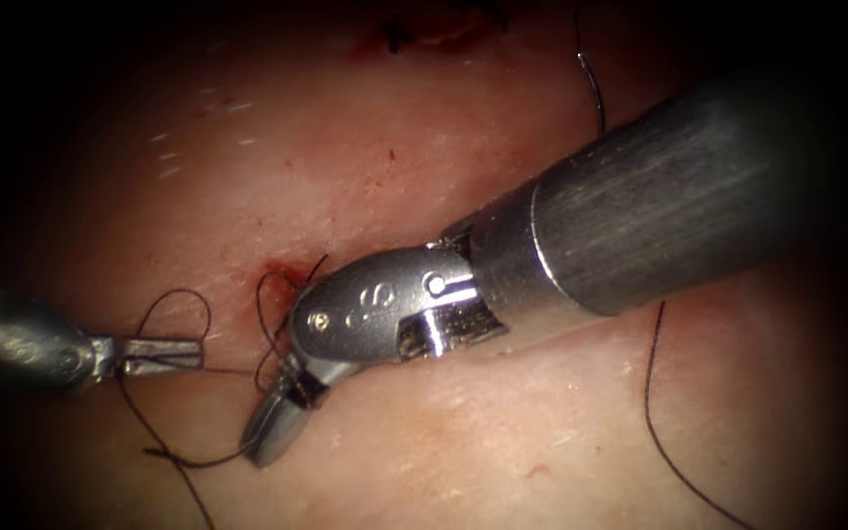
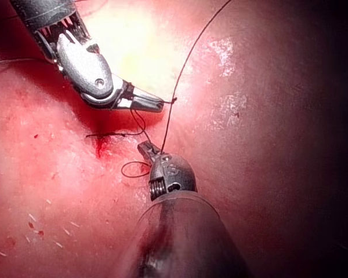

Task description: Wound Closure

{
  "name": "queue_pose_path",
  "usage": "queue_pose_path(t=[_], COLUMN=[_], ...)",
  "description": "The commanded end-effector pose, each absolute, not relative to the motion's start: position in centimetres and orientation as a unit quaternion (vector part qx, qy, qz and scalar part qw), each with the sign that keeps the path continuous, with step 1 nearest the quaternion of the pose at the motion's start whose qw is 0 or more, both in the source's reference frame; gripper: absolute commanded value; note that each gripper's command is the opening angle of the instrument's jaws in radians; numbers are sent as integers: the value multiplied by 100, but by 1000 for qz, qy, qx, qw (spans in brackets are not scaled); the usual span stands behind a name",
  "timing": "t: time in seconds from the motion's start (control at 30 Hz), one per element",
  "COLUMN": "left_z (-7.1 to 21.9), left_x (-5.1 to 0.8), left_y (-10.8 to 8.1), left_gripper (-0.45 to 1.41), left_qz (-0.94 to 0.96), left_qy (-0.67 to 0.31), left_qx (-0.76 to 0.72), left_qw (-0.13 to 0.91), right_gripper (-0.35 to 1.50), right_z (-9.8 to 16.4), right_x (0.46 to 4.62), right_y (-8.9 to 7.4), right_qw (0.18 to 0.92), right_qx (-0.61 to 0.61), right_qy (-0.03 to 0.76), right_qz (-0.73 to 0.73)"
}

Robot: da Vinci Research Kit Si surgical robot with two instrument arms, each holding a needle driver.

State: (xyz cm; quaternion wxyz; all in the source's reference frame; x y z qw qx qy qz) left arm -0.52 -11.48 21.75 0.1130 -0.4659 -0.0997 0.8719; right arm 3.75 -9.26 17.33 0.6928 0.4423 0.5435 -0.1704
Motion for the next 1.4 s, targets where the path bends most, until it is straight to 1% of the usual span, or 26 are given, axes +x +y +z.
queue_pose_path(t=[0.03,0.47,0.8,1.1,1.23,1.4], left_z=[2172,2148,2112,2097,2097,2095], left_x=[-64,-48,-23,-10,-4,-2], left_y=[-1164,-1188,-1220,-1234,-1235,-1238], left_gripper=[-45,-45,-45,-45,-45,-45], left_qz=[870,864,862,862,863,863], left_qy=[-103,-111,-102,-95,-92,-89], left_qx=[-468,-477,-482,-482,-481,-480], left_qw=[114,118,122,127,127,129], right_gripper=[-35,-35,-35,-35,-35,-35], right_z=[1742,1776,1793,1813,1820,1824], right_x=[376,344,323,303,289,280], right_y=[-931,-894,-862,-830,-809,-804], right_qw=[699,738,757,795,819,825], right_qx=[439,394,361,319,281,254], right_qy=[542,544,544,515,495,483], right_qz=[-156,-65,-11,28,77,145])
